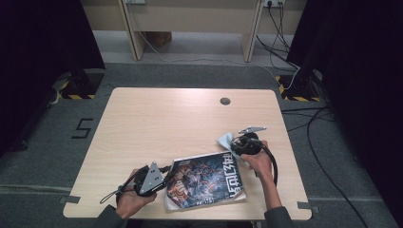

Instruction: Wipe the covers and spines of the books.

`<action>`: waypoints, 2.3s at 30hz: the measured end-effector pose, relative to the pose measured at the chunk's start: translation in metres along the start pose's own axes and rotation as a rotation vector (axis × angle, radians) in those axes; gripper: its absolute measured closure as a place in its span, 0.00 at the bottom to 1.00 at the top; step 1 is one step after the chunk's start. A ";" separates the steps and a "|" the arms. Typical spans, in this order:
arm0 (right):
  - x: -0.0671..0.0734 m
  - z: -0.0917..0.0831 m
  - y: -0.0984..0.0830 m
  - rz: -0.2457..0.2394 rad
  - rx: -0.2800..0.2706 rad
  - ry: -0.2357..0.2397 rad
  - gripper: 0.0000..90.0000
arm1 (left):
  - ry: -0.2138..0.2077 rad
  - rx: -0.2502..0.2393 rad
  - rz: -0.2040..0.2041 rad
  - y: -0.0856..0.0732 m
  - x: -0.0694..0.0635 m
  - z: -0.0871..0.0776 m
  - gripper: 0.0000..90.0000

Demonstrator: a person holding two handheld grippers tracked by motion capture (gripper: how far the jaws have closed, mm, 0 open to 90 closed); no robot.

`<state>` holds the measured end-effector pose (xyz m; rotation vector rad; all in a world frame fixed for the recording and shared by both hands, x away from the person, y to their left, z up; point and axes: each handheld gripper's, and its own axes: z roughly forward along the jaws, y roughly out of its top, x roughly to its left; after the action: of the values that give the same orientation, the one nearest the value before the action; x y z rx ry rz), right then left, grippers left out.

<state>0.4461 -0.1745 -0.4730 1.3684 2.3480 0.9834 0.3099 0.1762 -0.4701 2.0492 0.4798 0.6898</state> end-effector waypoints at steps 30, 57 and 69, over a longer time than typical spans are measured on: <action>-0.007 0.009 0.000 0.021 0.020 -0.020 0.86 | 0.000 -0.005 -0.012 -0.001 0.002 0.001 0.85; 0.065 -0.008 0.011 -0.075 -0.091 0.138 0.87 | 0.013 0.014 -0.040 -0.004 0.003 0.003 0.85; 0.154 -0.019 0.032 -0.250 -0.176 0.280 0.87 | 0.021 0.041 -0.033 -0.008 0.003 0.008 0.85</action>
<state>0.3764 -0.0420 -0.4198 0.8959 2.4778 1.3364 0.3173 0.1770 -0.4795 2.0698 0.5422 0.6873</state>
